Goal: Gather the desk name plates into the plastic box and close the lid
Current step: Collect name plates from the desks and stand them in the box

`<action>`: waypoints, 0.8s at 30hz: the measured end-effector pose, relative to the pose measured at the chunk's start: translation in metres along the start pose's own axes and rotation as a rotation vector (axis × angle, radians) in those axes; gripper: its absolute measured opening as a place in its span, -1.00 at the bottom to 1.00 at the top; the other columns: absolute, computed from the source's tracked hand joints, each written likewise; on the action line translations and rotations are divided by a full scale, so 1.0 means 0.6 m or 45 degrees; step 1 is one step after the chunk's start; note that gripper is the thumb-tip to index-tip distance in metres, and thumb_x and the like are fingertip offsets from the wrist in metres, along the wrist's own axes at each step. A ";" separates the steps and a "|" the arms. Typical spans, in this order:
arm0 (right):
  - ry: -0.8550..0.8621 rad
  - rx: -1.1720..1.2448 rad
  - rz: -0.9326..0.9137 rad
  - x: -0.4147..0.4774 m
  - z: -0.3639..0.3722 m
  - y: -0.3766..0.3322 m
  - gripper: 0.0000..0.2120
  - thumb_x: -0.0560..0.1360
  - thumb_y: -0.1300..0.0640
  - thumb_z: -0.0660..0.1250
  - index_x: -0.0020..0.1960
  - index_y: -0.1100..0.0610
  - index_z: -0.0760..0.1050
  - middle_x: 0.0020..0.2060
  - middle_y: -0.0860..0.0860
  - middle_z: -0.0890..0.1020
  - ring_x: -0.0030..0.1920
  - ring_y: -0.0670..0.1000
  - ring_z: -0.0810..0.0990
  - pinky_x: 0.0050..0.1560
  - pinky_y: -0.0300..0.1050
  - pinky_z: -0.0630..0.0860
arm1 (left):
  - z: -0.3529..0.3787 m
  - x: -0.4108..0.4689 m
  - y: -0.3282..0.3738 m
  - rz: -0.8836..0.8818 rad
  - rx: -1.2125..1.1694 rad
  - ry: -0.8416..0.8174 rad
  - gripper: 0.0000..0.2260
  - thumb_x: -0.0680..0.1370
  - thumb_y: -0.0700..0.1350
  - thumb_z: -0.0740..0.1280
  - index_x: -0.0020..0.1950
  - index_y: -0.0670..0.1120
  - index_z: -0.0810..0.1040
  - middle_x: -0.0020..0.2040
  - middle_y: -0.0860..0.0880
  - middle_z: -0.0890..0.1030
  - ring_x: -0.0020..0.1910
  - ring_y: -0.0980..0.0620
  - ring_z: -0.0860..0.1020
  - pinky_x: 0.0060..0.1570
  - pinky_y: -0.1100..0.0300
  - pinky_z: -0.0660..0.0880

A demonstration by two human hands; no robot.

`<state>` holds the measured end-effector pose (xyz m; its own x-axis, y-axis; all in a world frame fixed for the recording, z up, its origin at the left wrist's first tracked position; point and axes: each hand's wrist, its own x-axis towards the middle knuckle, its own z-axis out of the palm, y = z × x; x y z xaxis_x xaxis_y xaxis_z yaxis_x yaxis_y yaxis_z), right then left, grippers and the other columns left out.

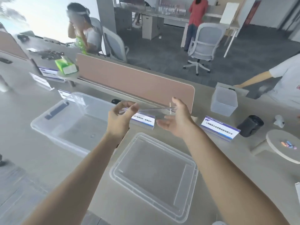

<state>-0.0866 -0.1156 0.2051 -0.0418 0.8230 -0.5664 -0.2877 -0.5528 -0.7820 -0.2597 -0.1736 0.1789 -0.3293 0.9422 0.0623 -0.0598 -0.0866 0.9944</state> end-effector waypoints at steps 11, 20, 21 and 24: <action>-0.269 0.112 -0.072 -0.110 0.225 0.075 -0.78 0.58 0.26 0.08 0.21 0.20 0.35 0.03 0.36 0.60 -0.01 0.33 0.68 -0.04 0.23 0.65 | -0.212 -0.062 -0.007 0.127 0.103 0.155 -0.57 0.28 0.31 0.42 -0.02 0.04 0.59 0.23 -0.14 0.49 -0.02 0.08 0.54 -0.07 0.36 0.42; -0.260 -0.068 -0.078 -0.057 0.343 0.081 -0.78 0.61 0.30 0.08 0.24 0.24 0.33 0.08 0.28 0.51 0.06 0.32 0.64 -0.26 0.16 0.68 | -0.346 -0.007 0.010 -0.100 0.445 -0.076 -0.41 0.36 0.27 0.37 0.38 0.24 0.39 0.44 0.05 0.21 0.42 0.06 0.25 0.34 0.10 0.24; -0.261 -0.096 -0.067 -0.040 0.357 0.082 -0.79 0.60 0.29 0.09 0.22 0.23 0.34 0.17 0.28 0.47 0.06 0.34 0.63 -0.24 0.18 0.67 | -0.357 0.007 0.017 -0.107 0.514 -0.070 -0.41 0.36 0.25 0.36 0.39 0.22 0.40 0.44 0.06 0.22 0.44 0.05 0.23 0.34 0.11 0.22; -0.271 -0.153 -0.017 0.007 0.397 0.087 -0.74 0.58 0.28 0.12 0.26 0.22 0.35 0.28 0.26 0.42 -0.18 0.31 0.69 -0.29 0.17 0.66 | -0.380 0.056 0.031 -0.150 0.735 -0.127 -0.39 0.35 0.24 0.38 0.40 0.23 0.38 0.44 0.07 0.29 0.47 0.03 0.21 0.41 0.02 0.22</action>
<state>-0.3296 -0.1099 0.2235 -0.2434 0.8323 -0.4980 -0.1744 -0.5427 -0.8216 -0.4866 -0.2176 0.1801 -0.2596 0.9631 -0.0717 0.4401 0.1841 0.8788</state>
